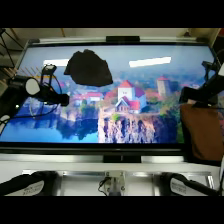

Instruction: Fold the shirts.

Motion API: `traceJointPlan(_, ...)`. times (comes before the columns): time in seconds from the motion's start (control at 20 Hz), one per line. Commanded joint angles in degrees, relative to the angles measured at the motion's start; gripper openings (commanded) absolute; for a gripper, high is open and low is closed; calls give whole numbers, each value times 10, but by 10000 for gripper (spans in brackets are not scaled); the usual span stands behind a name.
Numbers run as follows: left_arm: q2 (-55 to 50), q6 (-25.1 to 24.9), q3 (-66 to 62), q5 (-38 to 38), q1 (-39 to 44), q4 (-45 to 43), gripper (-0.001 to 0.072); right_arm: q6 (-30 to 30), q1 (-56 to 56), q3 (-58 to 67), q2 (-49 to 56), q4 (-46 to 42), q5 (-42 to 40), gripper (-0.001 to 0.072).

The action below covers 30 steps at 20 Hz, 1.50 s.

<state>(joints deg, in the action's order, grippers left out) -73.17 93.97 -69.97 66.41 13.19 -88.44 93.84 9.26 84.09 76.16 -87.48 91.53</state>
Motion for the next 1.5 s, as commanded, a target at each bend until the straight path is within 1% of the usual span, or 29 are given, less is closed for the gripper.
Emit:
traceJointPlan(0.0,0,0,0,0,0,0,544,0,-1,1,0,0,0,661)
traceJointPlan(0.2,0,0,0,0,0,0,544,1,-1,1,0,0,0,661)
traceJointPlan(0.25,-2,5,0,-6,0,7,542,3,-1,1,0,0,-11,661)
traceJointPlan(0.35,-9,4,0,-40,0,33,541,5,-1,1,0,2,-61,661)
traceJointPlan(0.45,-21,4,0,-69,0,80,542,5,-1,1,0,2,-109,661)
traceJointPlan(0.65,-40,5,0,-69,1,89,541,5,-1,1,0,4,-184,661)
traceJointPlan(0.7,-48,5,0,-93,1,104,539,5,-1,1,1,8,-199,661)
traceJointPlan(0.75,-59,8,0,-150,-1,111,541,5,-1,0,4,15,-209,661)
traceJointPlan(0.8,-74,30,-7,-211,-9,112,543,4,-1,0,7,24,-214,661)
traceJointPlan(0.85,-104,66,-32,-249,-28,119,556,4,-1,0,13,40,-214,661)
traceJointPlan(0.9,-147,73,-73,-258,-54,147,604,2,-1,0,19,55,-212,661)
traceJointPlan(0.95,-195,73,-118,-249,-78,184,629,-1,-1,0,24,74,-207,661)
traceJointPlan(1.0,-249,73,-169,-231,-104,237,692,-2,-1,0,29,88,-202,661)
traceJointPlan(1.1,-345,64,-254,-188,-138,336,699,-8,-1,0,37,118,-200,661)
traceJointPlan(1.2,-412,30,-309,-179,-150,397,699,-13,-1,0,41,131,-201,661)
traceJointPlan(1.35,-464,28,-346,-209,-144,415,695,-13,-1,0,43,137,-201,661)
traceJointPlan(1.4,-473,28,-347,-226,-141,423,679,-13,-1,0,43,139,-201,661)
traceJointPlan(1.45,-479,28,-347,-242,-137,431,678,-13,-1,0,43,139,-201,661)
